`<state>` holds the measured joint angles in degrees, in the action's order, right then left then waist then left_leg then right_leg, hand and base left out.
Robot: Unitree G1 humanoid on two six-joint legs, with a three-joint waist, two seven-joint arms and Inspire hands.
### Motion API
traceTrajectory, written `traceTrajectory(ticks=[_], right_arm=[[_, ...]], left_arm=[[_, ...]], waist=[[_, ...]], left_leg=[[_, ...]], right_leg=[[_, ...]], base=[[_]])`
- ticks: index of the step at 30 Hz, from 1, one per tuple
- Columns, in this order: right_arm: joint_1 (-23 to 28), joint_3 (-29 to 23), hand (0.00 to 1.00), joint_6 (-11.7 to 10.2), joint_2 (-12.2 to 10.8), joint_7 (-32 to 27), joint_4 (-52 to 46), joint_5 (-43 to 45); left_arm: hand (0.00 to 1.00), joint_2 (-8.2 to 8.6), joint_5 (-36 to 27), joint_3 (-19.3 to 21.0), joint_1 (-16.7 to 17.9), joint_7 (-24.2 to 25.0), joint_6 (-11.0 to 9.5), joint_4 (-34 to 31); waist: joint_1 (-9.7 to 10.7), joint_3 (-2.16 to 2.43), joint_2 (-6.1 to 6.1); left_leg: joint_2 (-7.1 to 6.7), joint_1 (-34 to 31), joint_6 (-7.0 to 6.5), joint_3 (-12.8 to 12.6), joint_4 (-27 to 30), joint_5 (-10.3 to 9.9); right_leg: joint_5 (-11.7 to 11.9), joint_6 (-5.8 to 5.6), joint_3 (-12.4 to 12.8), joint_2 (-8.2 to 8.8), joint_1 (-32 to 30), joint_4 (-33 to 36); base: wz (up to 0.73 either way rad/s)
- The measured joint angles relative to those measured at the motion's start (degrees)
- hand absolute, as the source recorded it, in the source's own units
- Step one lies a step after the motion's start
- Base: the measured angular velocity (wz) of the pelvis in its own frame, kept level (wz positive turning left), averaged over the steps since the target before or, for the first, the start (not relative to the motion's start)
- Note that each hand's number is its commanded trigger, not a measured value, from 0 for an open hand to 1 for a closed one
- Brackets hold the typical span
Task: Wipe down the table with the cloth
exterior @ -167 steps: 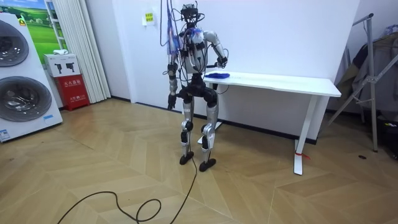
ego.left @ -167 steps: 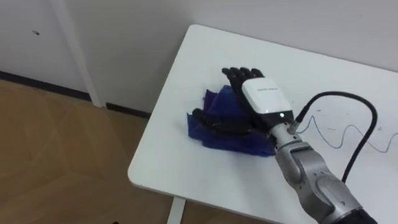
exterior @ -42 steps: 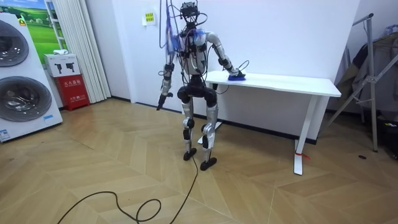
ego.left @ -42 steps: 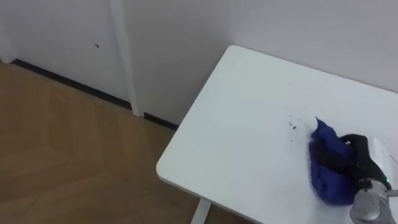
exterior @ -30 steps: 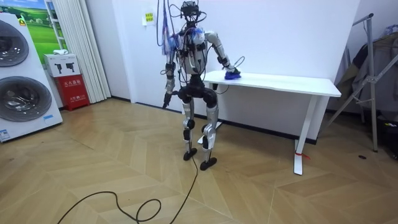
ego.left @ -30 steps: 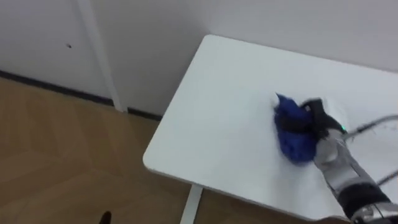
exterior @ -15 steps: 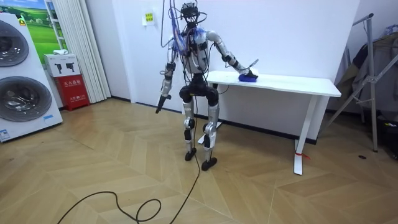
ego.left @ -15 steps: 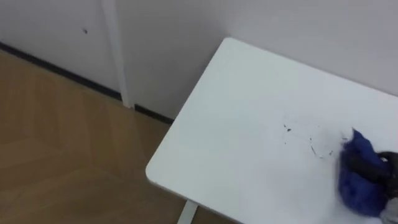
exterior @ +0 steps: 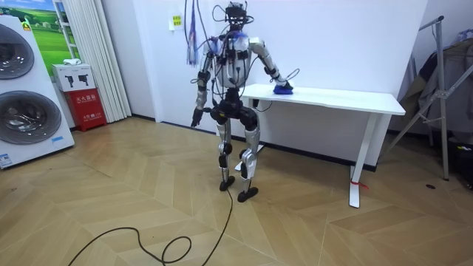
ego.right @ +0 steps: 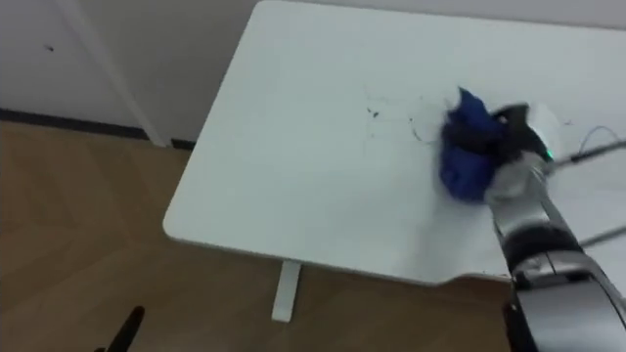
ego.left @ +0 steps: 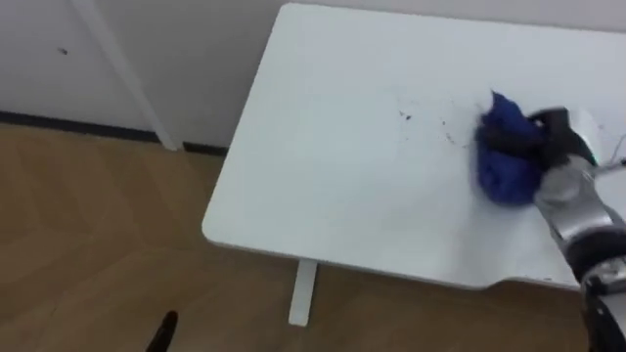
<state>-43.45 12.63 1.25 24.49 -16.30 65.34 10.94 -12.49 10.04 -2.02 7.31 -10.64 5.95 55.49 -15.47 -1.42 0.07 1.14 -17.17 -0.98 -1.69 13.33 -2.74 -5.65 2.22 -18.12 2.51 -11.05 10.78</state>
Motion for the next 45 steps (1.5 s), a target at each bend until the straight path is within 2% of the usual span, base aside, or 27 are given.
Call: traceTrajectory(ticks=[3, 5, 7, 8, 11, 12, 14, 16, 18, 19, 20, 22, 23, 25, 26, 27, 28, 29, 31, 33, 34, 36, 38, 40, 42, 44, 45], right_arm=[[0.8, -0.3, 1.00, -0.8, 1.5, -0.6, 1.0, 0.2], [7.0, -3.5, 1.00, -3.7, 4.2, -2.3, 1.2, 0.0], [12.6, -8.0, 1.00, -5.5, 4.5, -3.0, 1.2, -0.9], [16.6, -11.0, 1.00, -6.9, 4.4, -3.7, 1.2, -0.8], [24.9, -16.3, 1.00, -8.2, 4.0, -4.2, 1.2, -1.5], [26.2, -16.6, 1.00, -8.2, 4.0, -4.4, 1.2, -1.9], [30.4, -17.3, 1.00, -8.2, 4.4, -4.6, 1.2, -3.3], [31.3, -17.3, 1.00, -8.2, 4.6, -4.7, 1.0, -3.9], [30.5, -17.2, 1.00, -7.4, 4.6, -4.8, 0.0, -3.7], [29.1, -17.0, 1.00, -6.4, 4.7, -5.2, -0.3, -3.6], [26.6, -16.0, 1.00, -4.8, 4.7, -5.8, -0.2, -3.5], [22.9, -14.3, 1.00, -2.5, 4.3, -6.6, -0.2, -3.1], [20.4, -12.1, 1.00, -0.7, 3.6, -6.8, -0.5, -3.1], [15.4, -7.1, 1.00, 1.4, 2.3, -6.8, -1.4, -2.9], [10.9, -4.1, 1.00, 2.0, 0.8, -6.0, -1.4, -2.1], [8.9, -2.9, 1.00, 2.0, -0.3, -5.5, -1.5, -1.8], [6.1, -1.3, 1.00, 1.7, -2.0, -4.5, -2.0, -0.4], [4.3, 0.1, 1.00, 1.0, -2.6, -3.3, -2.4, 0.7], [4.0, 1.7, 1.00, -0.2, -2.5, -2.5, -3.1, 0.9], [4.7, 1.8, 1.00, -0.8, -2.4, -2.5, -3.3, 1.3], [7.1, 1.7, 1.00, -2.0, -2.0, -3.3, -3.4, 1.6], [11.9, 0.2, 1.00, -4.7, -2.0, -4.4, -3.4, 1.9], [20.9, -6.0, 1.00, -8.8, -2.1, -7.1, -3.5, 3.1], [26.5, -11.3, 1.00, -10.1, -2.0, -8.4, -3.5, 3.0], [30.9, -15.4, 1.00, -10.7, -1.2, -9.1, -3.5, 2.7], [37.1, -19.7, 1.00, -11.3, 0.5, -9.4, -3.6, 1.5], [38.1, -20.4, 1.00, -11.3, 0.7, -9.4, -3.6, 1.1]], left_arm=[[0.00, -0.60, -1.3, 0.1, 3.1, -0.1, 1.1, -0.2], [0.00, -0.82, -1.7, 1.9, 6.1, 0.0, 1.3, -0.2], [0.00, -1.19, -1.6, 4.2, 7.7, 0.0, 1.3, -0.1], [0.00, -1.23, -1.5, 6.1, 8.8, 0.0, 1.3, -0.5], [0.00, -1.22, -1.3, 8.9, 10.5, -0.1, 1.1, -2.3], [0.00, -1.24, -1.3, 9.0, 10.8, -0.2, 1.1, -2.3], [0.00, -1.19, -1.4, 8.4, 10.7, -0.4, 0.6, -2.3], [0.00, -1.25, -1.5, 7.8, 10.2, -0.4, 0.2, -2.8], [0.00, -1.20, -1.5, 7.1, 8.9, -0.5, 0.2, -2.7], [0.00, -1.18, -1.6, 6.1, 7.7, -0.5, 0.2, -2.7], [0.00, -1.03, -1.7, 5.2, 6.8, -0.5, 0.2, -2.7], [0.00, -0.95, -1.7, 3.7, 5.8, -0.5, 0.2, -2.6], [0.00, -0.68, -1.6, 3.1, 5.2, -0.4, 0.2, -2.4], [0.00, -0.64, -1.6, 1.6, 4.1, -0.2, 0.0, -1.4], [0.00, -0.46, -1.6, 1.3, 3.2, 0.1, 0.1, -0.3], [0.00, -0.32, -1.6, 1.2, 3.0, 0.3, 0.2, 0.0], [0.00, 0.09, -1.6, 1.2, 2.5, 0.5, 0.3, 0.1], [0.00, 0.34, -1.6, 0.7, 1.9, 0.5, 0.3, -0.1], [0.00, 0.25, -2.1, 0.0, 2.2, 0.5, 0.3, -0.4], [0.00, 0.21, -2.7, 0.1, 3.6, 0.2, 0.4, -0.5], [0.00, -0.04, -3.2, 0.1, 5.1, 0.0, 0.4, -0.5], [0.00, -0.23, -3.2, 0.8, 7.9, -0.1, 0.5, -0.7], [0.00, -0.04, -2.0, 2.9, 11.7, -0.1, 0.4, -3.4], [0.00, 0.02, -1.6, 4.5, 12.7, -0.2, 0.3, -3.8], [0.00, 0.18, -0.3, 5.9, 13.3, -0.2, 0.2, -4.3], [0.00, 0.21, 0.6, 8.4, 13.8, -0.6, -0.2, -4.9], [0.00, 0.22, 0.9, 8.9, 13.6, -0.7, -0.2, -4.9]], waist=[[-0.6, -0.03, -0.73], [0.2, 0.27, -1.79], [2.2, 0.43, -2.96], [2.9, 0.73, -3.35], [4.8, 1.88, -4.56], [5.1, 1.97, -4.63], [6.1, 2.43, -4.43], [7.1, 2.59, -4.08], [7.2, 2.59, -3.56], [6.9, 2.52, -2.84], [6.3, 2.09, -2.04], [5.2, 1.81, -1.16], [4.3, 1.68, -0.70], [2.6, 1.58, -0.16], [1.5, 1.17, -0.19], [1.3, 0.98, 0.02], [1.1, 0.61, 0.38], [0.5, 0.18, 0.25], [-0.6, 0.14, -0.03], [-0.6, 0.22, -0.64], [0.1, 0.26, -1.39], [2.1, 0.39, -2.71], [5.2, 1.31, -4.33], [6.3, 1.96, -5.32], [7.6, 2.02, -5.32], [9.0, 2.43, -4.97], [9.1, 2.50, -4.84]], left_leg=[[-0.66, 0.1, 0.36, 2.2, -0.9, 0.8], [-1.27, 1.1, 0.44, 3.5, -1.1, 0.8], [-1.53, 2.4, 0.23, 3.3, -1.3, 0.7], [-1.69, 3.5, 0.11, 3.3, -1.2, 0.0], [-2.32, 5.9, -0.36, 3.2, 0.6, -2.4], [-2.46, 6.5, -0.45, 3.3, 0.9, -2.8], [-2.81, 8.6, -1.01, 3.2, 2.9, -5.1], [-2.82, 8.6, -1.21, 3.3, 4.4, -6.1], [-2.72, 8.2, -1.35, 3.0, 4.8, -6.3], [-2.34, 7.5, -1.42, 2.6, 5.2, -6.4], [-1.79, 7.4, -1.44, 1.4, 5.2, -6.4], [-1.06, 7.3, -1.36, -0.6, 4.4, -6.2], [-0.63, 6.9, -1.04, -1.8, 3.7, -5.8], [0.42, 5.7, -0.66, -3.7, 3.3, -5.3], [0.54, 5.2, -0.45, -3.9, 2.7, -4.8], [0.44, 4.8, -0.25, -3.8, 2.6, -4.6], [0.57, 4.4, -0.01, -3.6, 2.2, -4.0], [0.55, 4.4, 0.13, -3.7, 1.1, -3.1], [0.11, 4.8, 0.25, -2.7, -0.9, -1.5], [-0.26, 5.1, 0.41, -1.1, -1.8, -0.9], [-0.95, 5.8, 0.41, -0.1, -2.0, -0.9], [-1.78, 7.9, 0.10, 0.1, -2.0, -1.1], [-2.62, 10.2, -0.81, -0.5, -1.9, -2.2], [-3.04, 11.7, -1.05, -0.8, -1.4, -3.6], [-3.09, 12.8, -1.45, -0.8, 0.3, -5.3], [-3.02, 14.5, -1.86, -1.4, 1.2, -6.5], [-2.98, 14.9, -1.92, -1.6, 1.1, -6.6]], right_leg=[[-0.8, 0.54, -2.4, 0.07, 0.9, -0.1], [-2.1, 0.29, -5.7, 0.41, 3.4, -0.4], [-3.5, -0.18, -7.2, 0.84, 5.9, -1.0], [-4.0, -0.56, -7.9, 1.02, 7.5, -1.3], [-4.9, -1.71, -9.0, 1.37, 11.8, -2.2], [-5.1, -1.89, -9.0, 1.44, 12.6, -2.2], [-5.6, -2.76, -8.9, 1.45, 15.8, -2.1], [-5.7, -3.00, -8.7, 1.47, 16.2, -2.0], [-5.4, -3.17, -7.9, 1.36, 15.7, -1.8], [-5.0, -3.05, -7.1, 1.19, 14.9, -1.3], [-4.7, -2.84, -6.0, 1.14, 13.9, -0.6], [-4.1, -2.44, -4.2, 1.05, 12.4, -0.2], [-3.6, -2.05, -2.9, 0.90, 11.2, 0.1], [-2.7, -1.33, -2.4, 0.50, 8.9, 0.4], [-2.2, -0.75, -2.5, 0.36, 7.4, 0.8], [-2.1, -0.50, -2.4, 0.24, 6.7, 0.7], [-1.9, -0.19, -2.5, 0.23, 5.9, 0.5], [-2.2, 0.18, -2.4, 0.26, 5.0, 0.3], [-2.6, 0.25, -3.1, 0.31, 5.0, -0.1], [-3.3, 0.19, -4.7, 0.59, 5.7, -0.2], [-3.6, 0.04, -6.1, 0.72, 7.4, -0.5], [-4.1, -0.77, -6.7, 1.01, 11.0, -2.1], [-5.5, -2.20, -5.4, 1.63, 15.0, -3.2], [-6.4, -2.78, -4.8, 1.95, 16.9, -3.1], [-6.5, -3.05, -4.5, 1.86, 18.8, -2.9], [-6.3, -3.50, -3.8, 1.87, 20.3, -2.3], [-6.3, -3.61, -3.7, 1.96, 20.3, -1.9]], base=[[0.52], [0.78], [0.83], [0.57], [0.27], [0.00], [-0.07], [-0.14], [-0.18], [-0.39], [-0.45], [-0.65], [-0.72], [-0.83], [-0.81], [-0.41], [0.00], [0.17], [0.44], [0.54], [0.65], [0.79], [0.81], [0.20], [-0.07], [-0.16], [-0.27]])
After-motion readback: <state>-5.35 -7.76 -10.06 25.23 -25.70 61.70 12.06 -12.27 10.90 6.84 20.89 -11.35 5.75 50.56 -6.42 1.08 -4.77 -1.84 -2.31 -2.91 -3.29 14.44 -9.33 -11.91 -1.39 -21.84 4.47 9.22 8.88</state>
